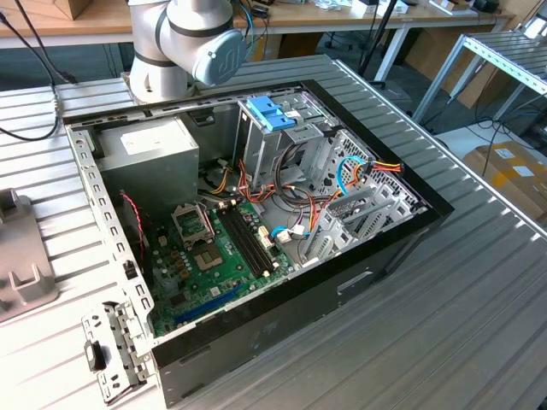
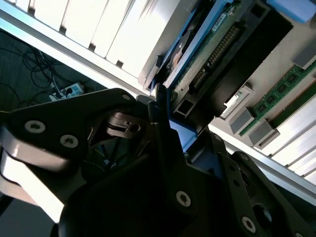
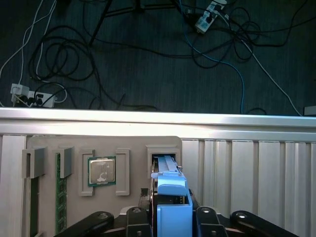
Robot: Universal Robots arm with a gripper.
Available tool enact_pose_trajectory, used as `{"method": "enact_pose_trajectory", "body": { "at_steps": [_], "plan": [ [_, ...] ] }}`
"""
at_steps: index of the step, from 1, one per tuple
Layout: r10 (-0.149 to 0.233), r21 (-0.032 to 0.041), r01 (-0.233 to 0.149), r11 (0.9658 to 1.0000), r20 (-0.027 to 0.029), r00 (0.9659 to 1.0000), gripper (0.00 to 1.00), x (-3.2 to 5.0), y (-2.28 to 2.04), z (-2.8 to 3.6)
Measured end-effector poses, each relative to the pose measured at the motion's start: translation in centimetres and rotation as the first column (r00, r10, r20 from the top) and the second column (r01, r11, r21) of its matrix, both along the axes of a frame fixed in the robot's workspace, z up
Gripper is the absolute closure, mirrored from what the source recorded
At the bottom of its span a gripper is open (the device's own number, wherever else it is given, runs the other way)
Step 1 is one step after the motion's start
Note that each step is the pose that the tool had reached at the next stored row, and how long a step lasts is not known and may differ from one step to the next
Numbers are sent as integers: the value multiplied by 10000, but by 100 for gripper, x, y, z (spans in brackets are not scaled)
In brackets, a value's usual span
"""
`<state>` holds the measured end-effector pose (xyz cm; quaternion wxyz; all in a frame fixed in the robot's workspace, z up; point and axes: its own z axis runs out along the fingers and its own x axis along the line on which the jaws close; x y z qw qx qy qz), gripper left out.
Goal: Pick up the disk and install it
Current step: 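Pick up the disk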
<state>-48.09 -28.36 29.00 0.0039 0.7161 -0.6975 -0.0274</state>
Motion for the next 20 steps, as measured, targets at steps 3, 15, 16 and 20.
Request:
{"method": "enact_pose_trajectory", "body": {
  "at_steps": [3, 15, 16, 20],
  "plan": [
    [0, 0, 0, 10000, 0, 10000, 63, 0, 0, -3],
    [1, 8, -1, 10000, 2, 10000, 63, 0, 0, 60],
    [1, 9, -1, 10000, 3, 10000, 63, 0, 0, 61],
    [0, 7, 0, 10000, 1, 10000, 63, 0, 0, 66]
  ]
}}
